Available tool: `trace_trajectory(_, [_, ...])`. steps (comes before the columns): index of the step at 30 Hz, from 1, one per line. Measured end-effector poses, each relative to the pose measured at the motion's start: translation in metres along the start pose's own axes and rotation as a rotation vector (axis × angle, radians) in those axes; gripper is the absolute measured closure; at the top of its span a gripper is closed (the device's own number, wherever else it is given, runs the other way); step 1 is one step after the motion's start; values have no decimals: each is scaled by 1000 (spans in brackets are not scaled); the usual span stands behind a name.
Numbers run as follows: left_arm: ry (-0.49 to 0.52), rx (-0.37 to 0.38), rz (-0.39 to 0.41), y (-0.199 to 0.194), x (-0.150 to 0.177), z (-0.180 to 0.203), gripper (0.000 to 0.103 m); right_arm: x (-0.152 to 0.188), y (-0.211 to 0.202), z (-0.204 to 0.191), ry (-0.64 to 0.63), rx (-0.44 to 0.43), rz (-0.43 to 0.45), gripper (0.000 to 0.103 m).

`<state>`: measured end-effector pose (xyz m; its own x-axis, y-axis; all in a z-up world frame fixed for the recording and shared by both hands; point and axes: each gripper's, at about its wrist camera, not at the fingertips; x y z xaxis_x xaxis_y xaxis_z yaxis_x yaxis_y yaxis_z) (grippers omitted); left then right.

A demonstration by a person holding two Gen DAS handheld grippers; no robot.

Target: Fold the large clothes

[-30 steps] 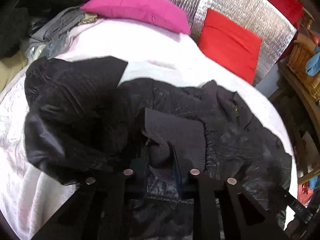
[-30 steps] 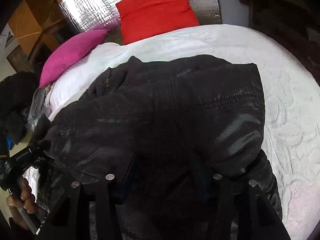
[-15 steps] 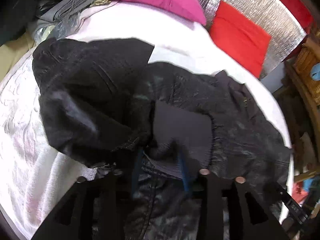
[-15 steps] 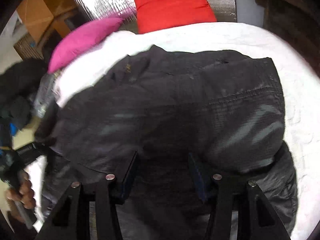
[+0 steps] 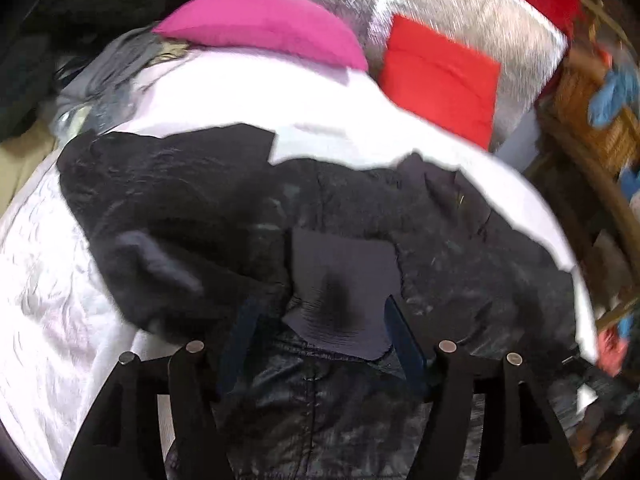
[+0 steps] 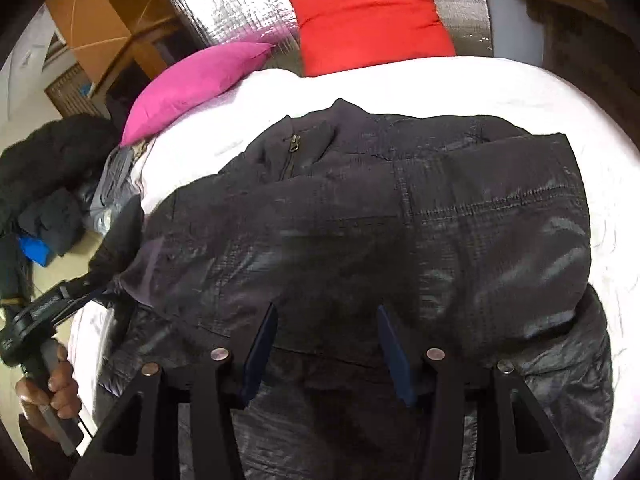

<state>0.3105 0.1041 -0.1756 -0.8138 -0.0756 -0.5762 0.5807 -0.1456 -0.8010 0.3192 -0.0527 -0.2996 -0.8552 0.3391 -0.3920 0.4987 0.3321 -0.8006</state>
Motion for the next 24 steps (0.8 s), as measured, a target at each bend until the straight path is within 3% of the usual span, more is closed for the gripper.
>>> trace_trajectory(1, [14,-10,-17,9,1,4,47,-1,-4,3,7,3,11,47])
trace_trajectory(2, [20,-12,-30,15,1,5,62,-5,-11,9,21,17,35,47])
trace_trajectory(3, [27,-23,-48,22,3,8,65,-9,-19,19,39,37,66,45])
trace_trajectory(6, [47,-67,-60,35,4,14,65,-19,-41,56,130,147,165,26])
trace_trajectory(8, [46,-67,-65,37,3,15,62,-22,-46,85,210,216,203,26])
trace_trajectory(9, [39,-57,-72,39,2,15,50,-23,-44,101,258,245,197,26])
trace_trajectory(11, [18,-36,-86,42,2,13,37,-25,-38,127,338,238,173,26])
trace_trajectory(14, [7,-27,-82,48,2,13,38,-25,-19,150,403,180,114,26])
trace_trajectory(15, [14,-32,-73,48,2,14,44,-24,-14,152,400,149,106,26])
trace_trajectory(16, [21,-43,-66,48,3,15,51,-23,-10,151,388,131,100,28])
trace_trajectory(17, [36,-65,-60,48,4,17,66,-23,-7,147,364,116,100,45])
trace_trajectory(18, [45,-81,-52,47,4,18,76,-24,-6,142,330,118,102,50])
trace_trajectory(19, [49,-89,-37,44,4,19,79,-24,-6,137,306,145,109,53])
trace_trajectory(20, [48,-85,-24,42,2,22,81,-25,-9,130,272,167,125,64])
trace_trajectory(24, [66,-101,53,18,-6,25,84,-23,-32,115,241,174,203,73])
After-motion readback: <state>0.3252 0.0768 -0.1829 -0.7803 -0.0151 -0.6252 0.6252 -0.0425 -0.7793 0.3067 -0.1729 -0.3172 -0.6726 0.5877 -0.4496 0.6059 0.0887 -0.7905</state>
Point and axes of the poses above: each gripper's, at about its wrist camera, not at the fingertips, and y roughly the way its jaws point, z to its right, x to its underside, and after that the axes turned 4 degrees about y, right-handed
